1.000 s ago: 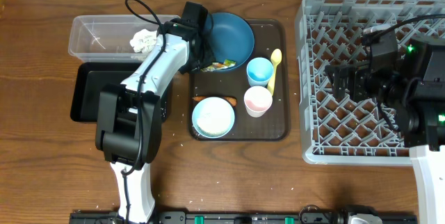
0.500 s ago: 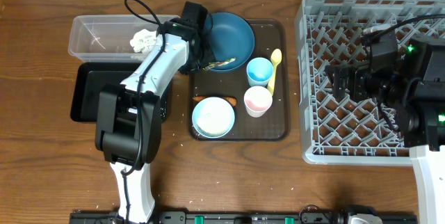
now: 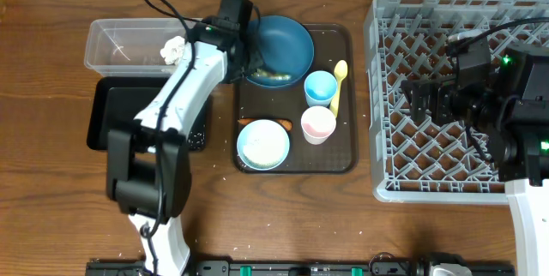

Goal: Sort waste into correct bins and load items into the dishwasher rack
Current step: 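Grasp the green snack wrapper on the tray with the left gripper, then drop the green wrapper into the clear bin with the left gripper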

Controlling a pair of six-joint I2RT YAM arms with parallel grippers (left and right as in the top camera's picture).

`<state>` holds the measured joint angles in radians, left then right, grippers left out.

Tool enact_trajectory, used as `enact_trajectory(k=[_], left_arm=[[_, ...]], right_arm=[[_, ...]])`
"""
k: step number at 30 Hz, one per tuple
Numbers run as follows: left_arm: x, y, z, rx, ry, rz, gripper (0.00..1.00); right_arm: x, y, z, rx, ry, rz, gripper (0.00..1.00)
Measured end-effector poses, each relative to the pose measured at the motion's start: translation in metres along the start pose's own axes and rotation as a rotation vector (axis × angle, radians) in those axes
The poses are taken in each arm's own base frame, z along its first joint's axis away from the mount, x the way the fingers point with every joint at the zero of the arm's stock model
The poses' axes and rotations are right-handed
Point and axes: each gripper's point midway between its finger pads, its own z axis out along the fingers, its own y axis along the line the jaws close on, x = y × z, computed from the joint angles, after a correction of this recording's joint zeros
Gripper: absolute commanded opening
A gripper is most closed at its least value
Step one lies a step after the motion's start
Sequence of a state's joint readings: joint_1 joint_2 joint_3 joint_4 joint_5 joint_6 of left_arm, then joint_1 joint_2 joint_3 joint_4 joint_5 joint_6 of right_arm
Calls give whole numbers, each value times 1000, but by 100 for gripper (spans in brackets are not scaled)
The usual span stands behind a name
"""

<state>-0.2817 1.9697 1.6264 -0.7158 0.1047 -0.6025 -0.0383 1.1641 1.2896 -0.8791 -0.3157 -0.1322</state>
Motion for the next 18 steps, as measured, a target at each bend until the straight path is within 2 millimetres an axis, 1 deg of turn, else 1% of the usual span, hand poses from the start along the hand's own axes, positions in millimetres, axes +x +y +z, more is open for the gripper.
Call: enact_trajectory(k=[3, 12, 14, 16, 18], left_arm=[[-7, -6, -20, 30, -39, 7, 6], [-20, -18, -69, 93, -138, 73, 6], [-25, -16, -78, 86, -167, 88, 6], [-32, -10, -83, 66, -198, 96, 6], [-43, 1, -86, 42, -229, 92, 6]], right_arm=[[0, 0, 0, 1, 0, 0, 99], [0, 0, 0, 2, -1, 0, 99], [0, 0, 0, 1, -1, 0, 99], [0, 0, 0, 1, -1, 0, 99], [0, 0, 0, 1, -1, 0, 99]])
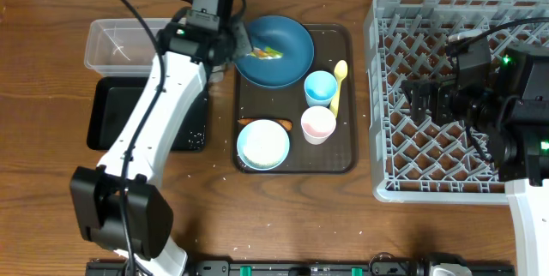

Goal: Sort waste into correct bins and load items into the dishwasher rack
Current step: 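Drop the green wrapper into the clear bin with the left gripper, then grasp the light-blue cup with the left gripper and lift it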

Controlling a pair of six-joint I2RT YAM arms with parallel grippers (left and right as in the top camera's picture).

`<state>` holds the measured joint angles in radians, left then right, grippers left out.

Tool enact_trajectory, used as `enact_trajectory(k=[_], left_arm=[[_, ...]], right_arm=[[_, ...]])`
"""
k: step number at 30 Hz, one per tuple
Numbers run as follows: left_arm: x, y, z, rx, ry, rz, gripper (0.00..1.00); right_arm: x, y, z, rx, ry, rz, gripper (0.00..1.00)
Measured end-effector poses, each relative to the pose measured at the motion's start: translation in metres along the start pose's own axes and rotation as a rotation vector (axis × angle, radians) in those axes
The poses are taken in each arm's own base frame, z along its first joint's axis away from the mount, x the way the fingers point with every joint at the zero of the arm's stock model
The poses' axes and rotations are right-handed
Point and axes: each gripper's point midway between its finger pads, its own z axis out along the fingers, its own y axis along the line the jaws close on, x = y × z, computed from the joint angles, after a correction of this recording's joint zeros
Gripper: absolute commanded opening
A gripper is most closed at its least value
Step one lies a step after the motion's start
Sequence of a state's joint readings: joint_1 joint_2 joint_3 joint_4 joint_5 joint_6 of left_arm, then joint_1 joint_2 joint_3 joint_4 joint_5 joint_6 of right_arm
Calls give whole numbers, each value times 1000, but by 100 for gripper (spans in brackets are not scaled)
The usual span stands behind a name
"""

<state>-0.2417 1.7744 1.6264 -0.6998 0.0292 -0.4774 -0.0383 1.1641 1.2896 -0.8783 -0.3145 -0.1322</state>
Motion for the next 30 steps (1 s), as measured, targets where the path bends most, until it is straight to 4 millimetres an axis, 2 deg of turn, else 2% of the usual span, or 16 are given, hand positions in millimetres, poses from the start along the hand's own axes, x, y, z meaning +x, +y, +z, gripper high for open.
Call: enact_trajectory(k=[4, 10, 14, 17, 19, 23, 25, 30], left_arm=[[-24, 34, 0, -61, -54, -22, 6], [-63, 104, -8, -160, -136, -92, 6], [-71, 137, -7, -206, -138, -107, 6], [-70, 155, 6, -235, -116, -103, 7], [-69, 163, 19, -246, -100, -92, 16], [-66, 173, 41, -258, -75, -82, 54], [-68, 175, 43, -256, -84, -79, 60], [-74, 174, 42, -251, -104, -73, 64]], right_arm=[[0, 0, 0, 0, 0, 0, 99], [0, 0, 0, 0, 0, 0, 99], [0, 0, 0, 0, -1, 0, 99], [-1, 0, 0, 1, -4, -1, 99], [-1, 0, 0, 1, -4, -1, 99], [-1, 0, 0, 1, -4, -1, 99], [-1, 0, 0, 0, -4, -1, 99], [-1, 0, 0, 1, -4, -1, 99]])
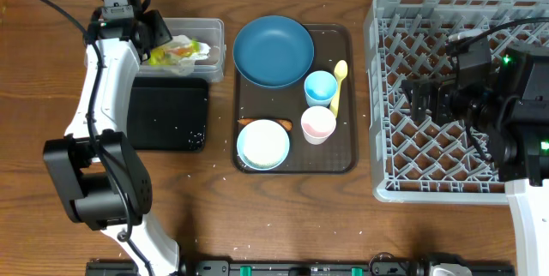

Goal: Sort waste into correct bins and load items into the dishwasher rack
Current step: 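Grasp the light-blue cup with the left gripper and lift it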

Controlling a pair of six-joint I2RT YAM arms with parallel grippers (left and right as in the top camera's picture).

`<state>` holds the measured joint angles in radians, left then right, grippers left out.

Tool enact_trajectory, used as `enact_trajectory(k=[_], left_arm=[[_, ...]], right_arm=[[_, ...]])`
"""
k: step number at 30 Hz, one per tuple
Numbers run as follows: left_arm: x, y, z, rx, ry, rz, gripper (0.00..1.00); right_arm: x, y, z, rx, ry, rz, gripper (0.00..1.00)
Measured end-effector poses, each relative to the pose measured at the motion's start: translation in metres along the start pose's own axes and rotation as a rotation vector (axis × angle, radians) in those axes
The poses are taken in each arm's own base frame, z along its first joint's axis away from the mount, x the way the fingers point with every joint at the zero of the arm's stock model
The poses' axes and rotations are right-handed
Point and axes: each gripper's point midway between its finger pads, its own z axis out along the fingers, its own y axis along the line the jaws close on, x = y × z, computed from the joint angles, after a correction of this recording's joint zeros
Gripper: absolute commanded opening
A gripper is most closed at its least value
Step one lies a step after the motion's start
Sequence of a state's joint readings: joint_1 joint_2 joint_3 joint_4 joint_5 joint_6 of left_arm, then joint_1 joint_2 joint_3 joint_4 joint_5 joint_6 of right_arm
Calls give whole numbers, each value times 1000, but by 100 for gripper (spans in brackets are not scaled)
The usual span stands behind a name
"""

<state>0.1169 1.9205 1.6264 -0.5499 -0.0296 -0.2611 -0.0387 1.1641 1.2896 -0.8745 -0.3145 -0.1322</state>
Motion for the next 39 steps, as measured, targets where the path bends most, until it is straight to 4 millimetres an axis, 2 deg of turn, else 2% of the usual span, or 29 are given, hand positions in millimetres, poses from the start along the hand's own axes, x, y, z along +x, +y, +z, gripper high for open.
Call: enact_trajectory(k=[5, 8, 13, 15, 17, 21, 29, 31, 35, 39], left_arm=[[0, 0, -2, 0, 1, 16, 64], [3, -1, -10, -1, 16, 44, 64], [-8, -26, -46, 51, -33, 122, 65], [-9, -47, -70, 104, -56, 168, 65], [-1, -66, -88, 156, -47, 220, 65], [37, -108, -112, 268, 39, 337, 65], [132, -184, -138, 449, 235, 570, 66], [149, -195, -142, 472, 264, 609, 66], [184, -218, -142, 504, 325, 684, 70], [200, -241, -123, 528, 328, 716, 70]], right_arm=[[0, 0, 0, 0, -1, -1, 99], [0, 0, 0, 0, -2, -1, 99], [-1, 0, 0, 0, -2, -1, 99], [-1, 0, 0, 0, -3, -1, 99], [-1, 0, 0, 0, -4, -1, 99], [-1, 0, 0, 0, -3, -1, 99], [-1, 0, 0, 0, -3, -1, 99], [-1, 0, 0, 0, -3, -1, 99], [-1, 0, 0, 0, -3, -1, 99], [-1, 0, 0, 0, -3, -1, 99]])
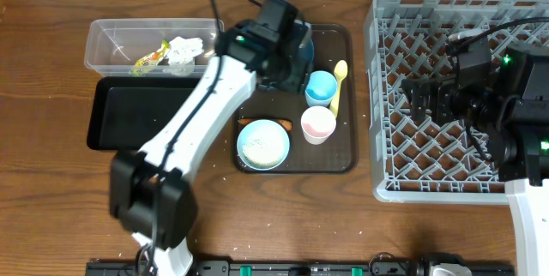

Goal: Sort waste into correct bins and load items into the dishwasher rack
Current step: 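Grasp the light-blue cup with the left gripper and lift it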

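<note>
My left gripper (289,53) is over the left part of the blue plate (307,43) at the back of the brown tray (346,152); the arm hides most of the plate, and the jaws cannot be made out. On the tray stand a blue cup (320,87), a pink-rimmed cup (318,124), a yellow spoon (339,81) and a white bowl (262,145). A clear bin (111,34) holds a colourful wrapper (153,56) and crumpled white paper (183,47). My right gripper (420,100) hangs over the grey dishwasher rack (403,19).
A black bin (141,124) lies in front of the clear bin. A small orange scrap (292,123) lies on the tray behind the white bowl. The rack fills the right side of the table. Crumbs dot the wood near the black bin.
My left gripper was at the clear bin's far left corner and is now over the blue plate on the tray. The wrapper stays in the clear bin. The right arm has not moved.
My left gripper was at the blue plate's left rim, with scraps lying on the plate. Then it held a colourful wrapper over the plate. Then it was over the clear bin, the wrapper inside, the plate bare. Now it is back over the plate.
</note>
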Controlling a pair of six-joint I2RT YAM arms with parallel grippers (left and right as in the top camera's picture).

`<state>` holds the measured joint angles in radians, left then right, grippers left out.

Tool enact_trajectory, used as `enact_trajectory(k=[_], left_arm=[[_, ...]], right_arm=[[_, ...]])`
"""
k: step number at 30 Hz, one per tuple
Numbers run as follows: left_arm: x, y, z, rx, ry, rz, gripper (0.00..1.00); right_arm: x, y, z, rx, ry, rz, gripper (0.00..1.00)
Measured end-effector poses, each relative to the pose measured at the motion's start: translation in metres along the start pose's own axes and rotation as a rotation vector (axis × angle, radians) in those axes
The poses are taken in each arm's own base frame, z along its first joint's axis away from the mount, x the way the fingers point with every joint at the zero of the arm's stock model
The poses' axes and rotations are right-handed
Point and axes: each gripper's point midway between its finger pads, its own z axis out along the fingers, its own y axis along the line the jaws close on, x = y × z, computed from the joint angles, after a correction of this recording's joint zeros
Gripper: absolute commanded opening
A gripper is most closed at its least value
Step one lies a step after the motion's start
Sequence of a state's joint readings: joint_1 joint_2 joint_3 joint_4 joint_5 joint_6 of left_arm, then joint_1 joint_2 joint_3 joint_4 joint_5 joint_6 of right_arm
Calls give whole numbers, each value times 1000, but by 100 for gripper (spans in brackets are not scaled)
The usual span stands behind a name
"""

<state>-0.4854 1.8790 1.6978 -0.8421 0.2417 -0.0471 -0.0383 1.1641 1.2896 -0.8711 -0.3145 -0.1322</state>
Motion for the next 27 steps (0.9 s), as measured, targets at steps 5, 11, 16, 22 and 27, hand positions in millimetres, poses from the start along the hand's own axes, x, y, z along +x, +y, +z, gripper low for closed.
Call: enact_trajectory(k=[5, 11, 16, 22, 27], left_arm=[[-2, 3, 49, 21, 28, -6, 70], [13, 3, 87, 60, 102, -40, 64], [13, 2, 91, 72, 103, -54, 34], [9, 0, 91, 84, 89, -64, 24], [9, 0, 91, 83, 89, -74, 26]], right_arm=[[0, 0, 0, 0, 1, 0, 99], [1, 0, 0, 0, 4, 1, 99], [1, 0, 0, -1, 5, 2, 99], [2, 0, 0, 0, 6, 2, 99], [2, 0, 0, 0, 7, 2, 99]])
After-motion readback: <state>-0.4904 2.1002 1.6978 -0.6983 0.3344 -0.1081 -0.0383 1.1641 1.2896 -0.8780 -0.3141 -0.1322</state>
